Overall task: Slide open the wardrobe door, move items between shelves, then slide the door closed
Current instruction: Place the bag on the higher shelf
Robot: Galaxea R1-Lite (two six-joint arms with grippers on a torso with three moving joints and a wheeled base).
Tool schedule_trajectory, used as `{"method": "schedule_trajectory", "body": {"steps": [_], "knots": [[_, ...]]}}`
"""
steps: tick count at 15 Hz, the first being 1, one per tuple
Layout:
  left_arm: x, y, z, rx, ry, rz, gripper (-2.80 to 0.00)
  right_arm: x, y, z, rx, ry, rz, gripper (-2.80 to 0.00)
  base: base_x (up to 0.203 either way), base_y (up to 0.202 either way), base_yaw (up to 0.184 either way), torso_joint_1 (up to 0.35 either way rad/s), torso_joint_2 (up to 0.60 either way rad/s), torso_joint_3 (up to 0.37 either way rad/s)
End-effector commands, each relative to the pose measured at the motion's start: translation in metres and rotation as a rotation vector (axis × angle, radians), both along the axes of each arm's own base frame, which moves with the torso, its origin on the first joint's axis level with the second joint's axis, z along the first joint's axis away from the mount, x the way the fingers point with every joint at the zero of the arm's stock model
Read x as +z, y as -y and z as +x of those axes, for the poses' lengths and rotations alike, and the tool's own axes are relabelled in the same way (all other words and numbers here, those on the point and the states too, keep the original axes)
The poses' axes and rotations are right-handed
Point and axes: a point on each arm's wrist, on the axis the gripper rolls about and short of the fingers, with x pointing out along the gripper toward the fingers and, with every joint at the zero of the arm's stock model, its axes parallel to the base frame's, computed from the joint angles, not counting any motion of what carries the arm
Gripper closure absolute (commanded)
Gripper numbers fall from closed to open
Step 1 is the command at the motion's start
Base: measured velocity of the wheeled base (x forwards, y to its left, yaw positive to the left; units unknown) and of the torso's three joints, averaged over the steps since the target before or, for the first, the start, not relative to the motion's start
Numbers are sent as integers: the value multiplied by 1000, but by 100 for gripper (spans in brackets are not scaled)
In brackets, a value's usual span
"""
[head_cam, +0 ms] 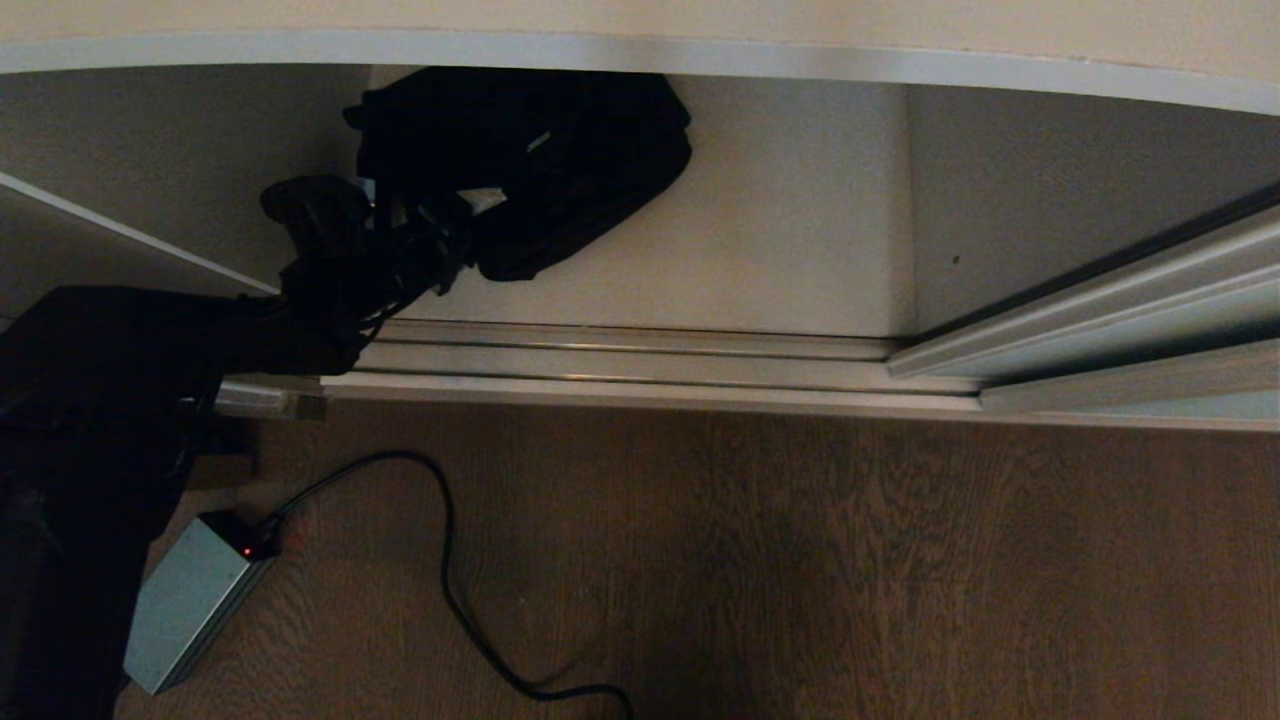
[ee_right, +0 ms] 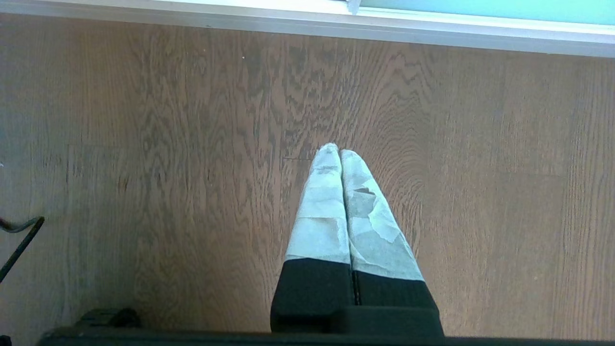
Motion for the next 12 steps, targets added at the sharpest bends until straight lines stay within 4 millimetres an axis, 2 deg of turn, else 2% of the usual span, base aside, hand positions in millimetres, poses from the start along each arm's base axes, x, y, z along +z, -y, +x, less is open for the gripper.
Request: {"method": "schedule_trajectory", "body": {"steps": [1, 5, 6, 12], "knots": [[-4, 0, 2, -6, -6, -3, -280, 0, 0, 0, 0, -1, 0, 0, 0, 0, 0, 0, 0, 0], [-15, 0, 9, -7, -7, -1, -280, 0, 0, 0, 0, -1, 0, 0, 0, 0, 0, 0, 0, 0], [-15, 0, 9, -5, 4, -1, 0, 0, 0, 0, 0, 0, 0, 0, 0, 0, 0, 0, 0, 0], [-18, -2, 11, 5, 57, 5, 0, 0, 0, 0, 0, 0, 0, 0, 0, 0, 0, 0, 0, 0]]}}
